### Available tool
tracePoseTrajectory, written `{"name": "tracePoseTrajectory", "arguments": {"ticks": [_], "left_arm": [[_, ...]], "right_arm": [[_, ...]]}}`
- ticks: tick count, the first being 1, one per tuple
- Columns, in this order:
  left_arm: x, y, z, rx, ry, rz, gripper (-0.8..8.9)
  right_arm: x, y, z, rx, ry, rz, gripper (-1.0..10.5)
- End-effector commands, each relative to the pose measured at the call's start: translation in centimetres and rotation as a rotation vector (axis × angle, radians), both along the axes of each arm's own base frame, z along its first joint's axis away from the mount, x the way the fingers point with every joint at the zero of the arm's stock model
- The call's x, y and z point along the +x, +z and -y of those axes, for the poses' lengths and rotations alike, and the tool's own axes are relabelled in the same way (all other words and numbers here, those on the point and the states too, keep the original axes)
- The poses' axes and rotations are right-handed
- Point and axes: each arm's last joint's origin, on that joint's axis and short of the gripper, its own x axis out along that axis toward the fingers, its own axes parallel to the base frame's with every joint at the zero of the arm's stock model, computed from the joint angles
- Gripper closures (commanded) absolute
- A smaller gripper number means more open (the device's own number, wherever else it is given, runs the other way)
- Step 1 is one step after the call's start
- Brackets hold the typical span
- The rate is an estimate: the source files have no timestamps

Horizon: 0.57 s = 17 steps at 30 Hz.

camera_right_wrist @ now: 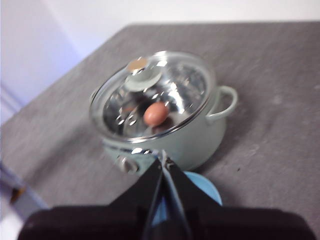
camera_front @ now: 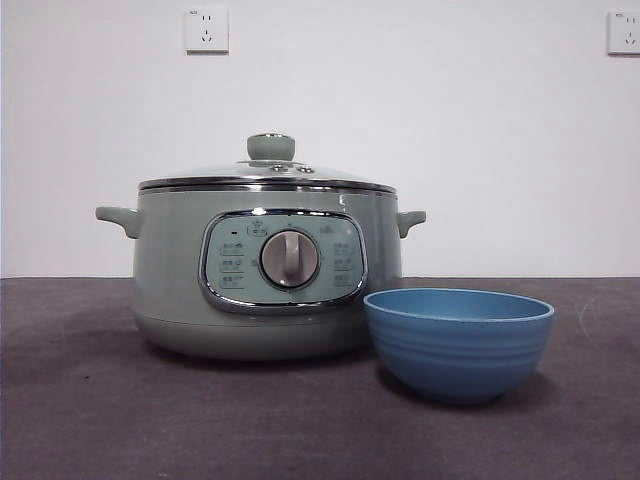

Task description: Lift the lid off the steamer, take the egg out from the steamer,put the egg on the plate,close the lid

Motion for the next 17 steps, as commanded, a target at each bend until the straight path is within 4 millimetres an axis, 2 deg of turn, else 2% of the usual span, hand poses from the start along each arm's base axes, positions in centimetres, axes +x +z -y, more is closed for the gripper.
{"name": "tracePoseTrajectory", "arguments": {"ticks": [1,11,12,14,15,16,17], "left_arm": [[0.4,0.1,0.1,0.021,-0.060,-0.014,8.21],[0.6,-0.2,0.2,0.016,-0.098,-0.056,8.02],[0.6,-0.1,0.2,0.016,-0.098,-0.054,7.52],[0.6,-0.2,0.2,0.012,-0.097,-0.057,5.31],[0.6,-0.2,0.2,0.010,-0.095,-0.059,3.61],[0.6,-0.2,0.2,0.010,-0.096,-0.059,2.73],[0.6,-0.2,0.2,0.010,-0.096,-0.059,2.49]], "right_arm": [[0.5,1.0,-0.4,-0.079,0.077,0.005,9.6],[1.2,1.2,-1.5,-0.137,0.166,-0.062,9.4],[1.2,1.2,-1.5,-0.137,0.165,-0.063,9.3],[1.2,1.2,-1.5,-0.136,0.164,-0.064,8.0],[1.2,1.2,-1.5,-0.132,0.159,-0.070,6.6],[1.2,1.1,-1.5,-0.129,0.153,-0.076,5.5],[1.2,1.1,-1.5,-0.127,0.152,-0.078,4.4]]}}
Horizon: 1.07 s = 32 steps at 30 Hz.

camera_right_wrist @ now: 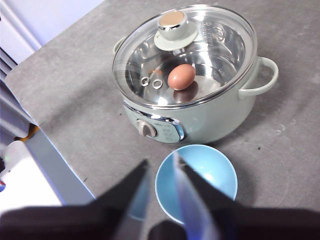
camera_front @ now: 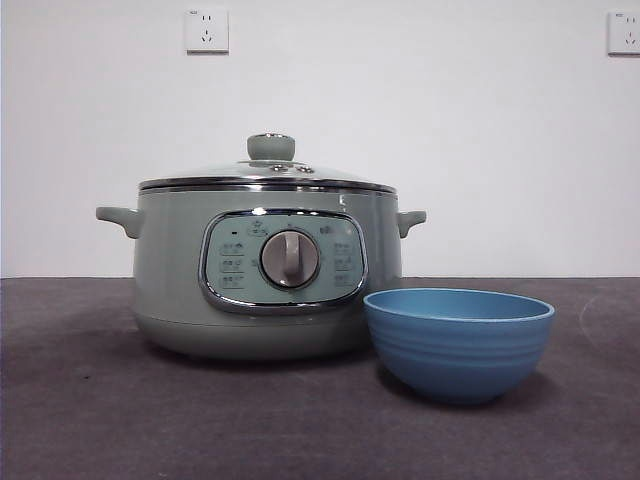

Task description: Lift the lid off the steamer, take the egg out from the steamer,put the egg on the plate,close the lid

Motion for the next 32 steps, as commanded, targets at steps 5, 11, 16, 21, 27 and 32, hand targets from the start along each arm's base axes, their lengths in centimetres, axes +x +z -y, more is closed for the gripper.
{"name": "tracePoseTrajectory", "arguments": {"ticks": [5,11,16,21,27,32], "left_arm": [[0.1,0.3,0.0,-0.005,-0.011,0.022,2.50],[1.4,0.8,0.2,-0.042,-0.047,0.035,2.50],[3.6,2.4,1.1,-0.034,-0.089,0.050,2.50],[7.0,4.0,3.2,0.013,-0.132,0.060,2.51],[11.7,4.2,7.4,0.130,-0.169,0.059,2.51],[15.4,3.0,10.5,0.208,-0.152,0.077,2.52]], "right_arm": [[0.0,0.1,0.0,0.012,-0.016,-0.008,3.5],[0.0,0.1,0.0,0.012,-0.016,-0.008,3.5],[0.0,0.1,0.0,0.012,-0.016,-0.008,3.5],[0.0,0.1,0.0,0.012,-0.016,-0.008,3.5],[0.0,0.1,0.0,0.012,-0.016,-0.008,3.5],[0.0,0.1,0.0,0.012,-0.016,-0.009,3.5]]}}
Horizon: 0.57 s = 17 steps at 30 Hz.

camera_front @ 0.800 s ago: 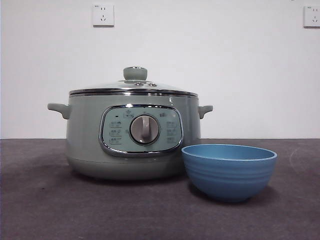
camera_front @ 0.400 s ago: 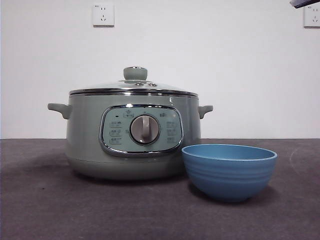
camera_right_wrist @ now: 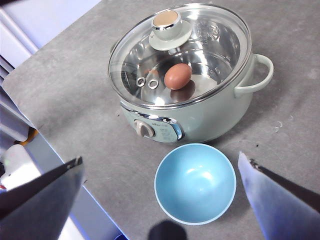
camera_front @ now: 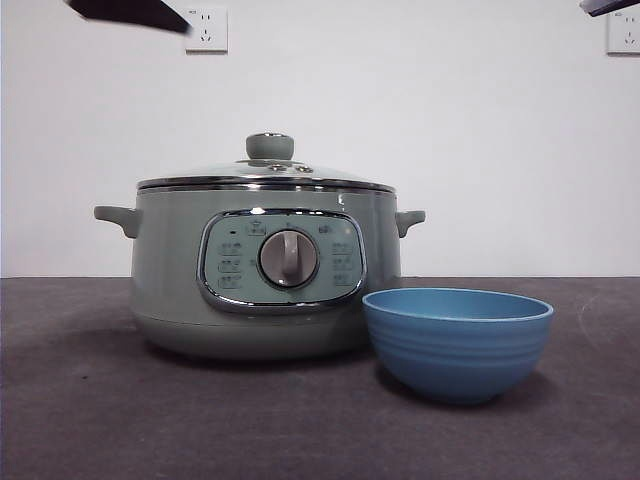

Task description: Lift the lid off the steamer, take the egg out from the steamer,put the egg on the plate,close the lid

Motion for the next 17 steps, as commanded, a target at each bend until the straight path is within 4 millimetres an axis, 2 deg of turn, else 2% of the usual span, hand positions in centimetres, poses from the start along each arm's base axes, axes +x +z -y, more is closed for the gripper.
{"name": "tracePoseTrajectory", "arguments": {"ticks": [1,9,17], "left_arm": [[1.8,-0.8,1.4,0.038,0.001,0.036,2.52],[5.6,-4.8,3.9,0.076,0.015,0.005,2.52],[7.0,-7.9,5.5,0.148,0.030,-0.045,2.52]], "right_arm": [[0.0,0.1,0.0,0.004,0.000,0.005,3.5],[0.0,0.1,0.0,0.004,-0.001,0.005,3.5],[0.0,0.1,0.0,0.004,-0.001,0.005,3.5]]}}
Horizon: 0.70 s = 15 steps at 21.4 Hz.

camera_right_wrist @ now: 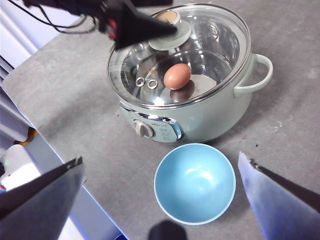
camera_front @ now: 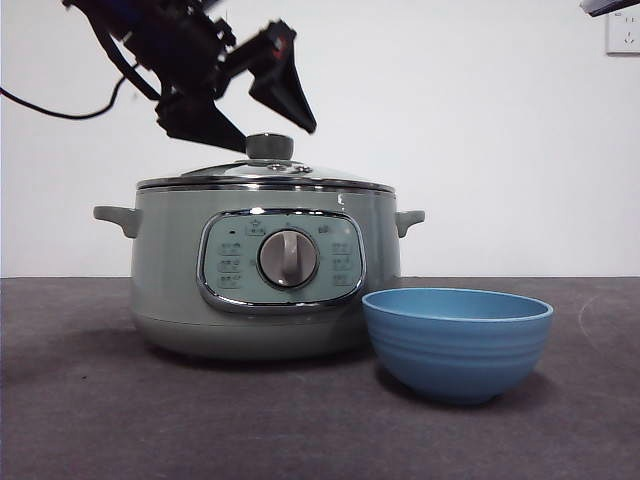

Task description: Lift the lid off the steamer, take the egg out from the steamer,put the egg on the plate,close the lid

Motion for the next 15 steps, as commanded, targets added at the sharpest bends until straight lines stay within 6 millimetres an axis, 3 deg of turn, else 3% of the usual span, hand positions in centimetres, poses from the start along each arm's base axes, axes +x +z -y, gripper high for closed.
{"name": "tracePoseTrajectory", "arguments": {"ticks": [1,3,4,6,12,15], "left_arm": [[0.22,-0.60,0.55,0.036,0.008,0.013,2.52],[0.13,-0.67,0.83,0.047,0.016,0.017,2.53],[0.07,-0.67,0.97,0.058,0.031,0.023,3.01],[-0.05,-0.75,1.09,0.063,0.029,0.015,4.89],[-0.22,-0.96,1.11,0.073,0.025,-0.011,8.05],[-0.22,-0.95,1.12,0.070,0.021,-0.012,8.22]], "right_arm": [[-0.02,0.13,-0.02,0.004,-0.001,0.005,3.5],[-0.02,0.13,-0.01,0.004,-0.001,0.005,3.5],[-0.02,0.13,-0.01,0.004,-0.001,0.006,3.5],[-0.02,0.13,-0.01,0.004,-0.001,0.006,3.5],[-0.02,0.13,-0.01,0.003,-0.001,0.006,3.5],[-0.02,0.13,-0.01,0.004,-0.001,0.006,3.5]]}}
